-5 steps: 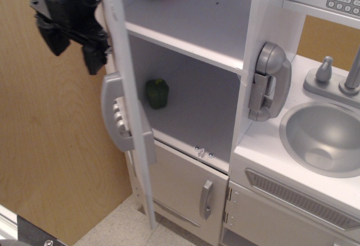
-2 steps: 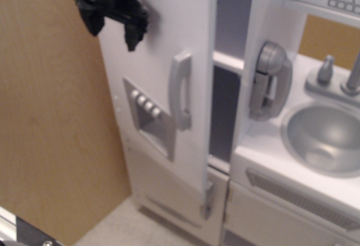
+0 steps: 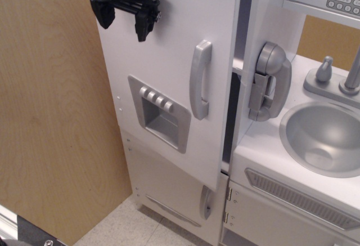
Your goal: Close fridge
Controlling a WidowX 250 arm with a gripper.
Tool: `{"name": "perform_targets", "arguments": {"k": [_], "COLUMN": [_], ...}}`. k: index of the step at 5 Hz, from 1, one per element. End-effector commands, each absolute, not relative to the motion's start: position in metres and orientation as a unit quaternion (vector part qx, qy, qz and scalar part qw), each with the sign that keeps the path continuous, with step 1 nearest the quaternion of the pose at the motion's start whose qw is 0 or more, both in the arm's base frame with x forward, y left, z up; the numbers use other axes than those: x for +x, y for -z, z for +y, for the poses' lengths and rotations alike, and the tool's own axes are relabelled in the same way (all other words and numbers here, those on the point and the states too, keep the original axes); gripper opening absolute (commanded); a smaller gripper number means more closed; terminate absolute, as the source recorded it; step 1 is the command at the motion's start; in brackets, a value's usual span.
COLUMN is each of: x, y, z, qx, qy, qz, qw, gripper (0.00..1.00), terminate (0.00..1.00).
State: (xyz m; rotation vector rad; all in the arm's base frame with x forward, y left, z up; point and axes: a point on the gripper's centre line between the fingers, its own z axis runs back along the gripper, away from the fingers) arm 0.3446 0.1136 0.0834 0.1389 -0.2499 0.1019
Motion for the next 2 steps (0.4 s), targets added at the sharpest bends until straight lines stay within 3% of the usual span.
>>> {"name": "perform_targets", "arguments": {"k": [1, 2], "x": [0.3717, 0.3763], "y": [-0.1042, -0.109], "z": [0.12, 0.1209], "qx": [0.074, 0.071], "qy": [-0.067, -0.08], "qz": [-0.155, -0.153], "qw": [0.983, 0.982], "gripper": [1.0, 1.0], "terminate": [0.0, 0.0]}}
